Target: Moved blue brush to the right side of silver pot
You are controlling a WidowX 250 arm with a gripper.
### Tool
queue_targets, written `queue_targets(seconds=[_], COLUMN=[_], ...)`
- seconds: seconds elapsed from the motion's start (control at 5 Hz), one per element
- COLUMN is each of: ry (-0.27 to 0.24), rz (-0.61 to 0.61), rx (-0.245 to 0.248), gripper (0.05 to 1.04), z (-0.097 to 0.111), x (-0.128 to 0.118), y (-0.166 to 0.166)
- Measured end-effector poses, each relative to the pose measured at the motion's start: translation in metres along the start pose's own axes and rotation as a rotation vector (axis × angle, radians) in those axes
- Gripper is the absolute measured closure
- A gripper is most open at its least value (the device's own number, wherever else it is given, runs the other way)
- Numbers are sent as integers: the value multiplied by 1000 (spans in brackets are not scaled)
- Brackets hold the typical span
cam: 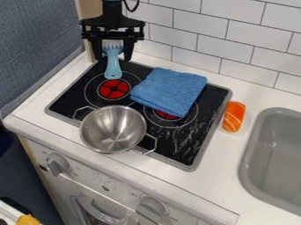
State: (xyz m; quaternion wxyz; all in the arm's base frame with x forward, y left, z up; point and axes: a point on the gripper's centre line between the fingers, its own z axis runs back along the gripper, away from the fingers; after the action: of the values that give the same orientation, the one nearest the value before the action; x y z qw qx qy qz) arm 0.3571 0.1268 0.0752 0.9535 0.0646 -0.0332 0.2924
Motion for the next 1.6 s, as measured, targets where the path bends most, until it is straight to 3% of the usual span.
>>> queue_targets(seconds=[0.4, 0.6, 0.8, 1.0, 1.2, 1.4, 1.6], ry=[5, -16, -30, -69, -86, -127, -148], rz=[55, 66, 8, -71, -71, -153, -196], rx=[-1, 0, -11, -61, -83, -82, -125], gripper=[313, 313, 313, 313, 313, 313, 313], z=[13, 18, 21, 29, 28, 27, 23], x=[-28, -38, -53, -84, -103, -134, -147], y=[10, 7, -16, -44, -60, -84, -99])
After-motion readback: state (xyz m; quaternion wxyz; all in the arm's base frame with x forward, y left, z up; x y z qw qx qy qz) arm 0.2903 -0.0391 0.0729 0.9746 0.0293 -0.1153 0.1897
